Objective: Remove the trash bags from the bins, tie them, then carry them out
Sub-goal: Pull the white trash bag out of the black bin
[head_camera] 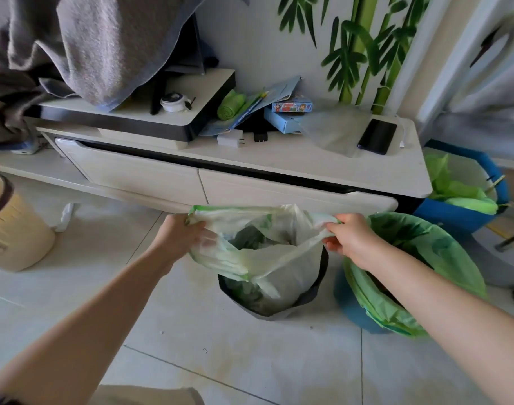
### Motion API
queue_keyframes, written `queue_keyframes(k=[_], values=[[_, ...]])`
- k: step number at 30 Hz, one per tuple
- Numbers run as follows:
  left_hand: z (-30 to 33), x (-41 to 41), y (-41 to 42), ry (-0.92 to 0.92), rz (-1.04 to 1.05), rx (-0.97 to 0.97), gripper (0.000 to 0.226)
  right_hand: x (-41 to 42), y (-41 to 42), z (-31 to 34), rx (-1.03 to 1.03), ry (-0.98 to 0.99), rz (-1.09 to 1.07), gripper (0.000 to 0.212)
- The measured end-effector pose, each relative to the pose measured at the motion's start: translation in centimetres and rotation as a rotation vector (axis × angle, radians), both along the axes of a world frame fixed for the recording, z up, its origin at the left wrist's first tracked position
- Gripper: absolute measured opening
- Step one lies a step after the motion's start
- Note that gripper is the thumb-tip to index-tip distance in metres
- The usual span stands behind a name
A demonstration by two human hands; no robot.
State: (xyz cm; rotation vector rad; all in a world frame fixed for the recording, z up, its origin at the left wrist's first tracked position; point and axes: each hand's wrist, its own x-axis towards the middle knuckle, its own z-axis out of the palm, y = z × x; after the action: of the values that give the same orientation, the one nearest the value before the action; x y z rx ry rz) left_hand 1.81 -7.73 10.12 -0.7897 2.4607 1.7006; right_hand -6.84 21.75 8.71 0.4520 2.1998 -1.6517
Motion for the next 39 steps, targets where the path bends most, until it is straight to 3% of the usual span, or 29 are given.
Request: queue_keyframes(k=[4, 9, 15, 20, 29, 33, 39], values=[[2.5, 0.0, 0.8, 0.159, 0.115, -0.008, 0.019, -0.3, 0.1, 3.2, -0.215, 0.072, -0.133, 0.025], [5.9, 0.5, 1.3, 0.322, 0.259, -0.006, 0.034, 0.4, 0.7, 8.5, -0.241, 0.262, -0.104, 0.016], [10.4, 2.8, 3.2, 0.446, 0.287, 0.100, 0.017, 3.4, 1.2, 14.4, -0.251, 0.434, 0.019, 0.010], [13.4, 5.1, 4.2, 0.540, 0.277, 0.149, 0.019, 6.2, 2.0, 17.7, -0.223, 0.560, 0.074, 0.015], [16.7, 10.5, 5.6, 0.525, 0.175, 0.174, 0.025, 13.0, 3.7, 22.0, -0.159, 0.719, 0.160, 0.021], [17.1, 12.6, 6.4, 0.508, 0.167, 0.147, 0.028, 15.7, 4.7, 23.0, -0.259, 0.695, 0.176, 0.011], [14.8, 15.9, 6.5, 0.369, 0.113, 0.208, 0.020, 18.4, 6.1, 21.5, -0.249, 0.607, 0.208, 0.018]])
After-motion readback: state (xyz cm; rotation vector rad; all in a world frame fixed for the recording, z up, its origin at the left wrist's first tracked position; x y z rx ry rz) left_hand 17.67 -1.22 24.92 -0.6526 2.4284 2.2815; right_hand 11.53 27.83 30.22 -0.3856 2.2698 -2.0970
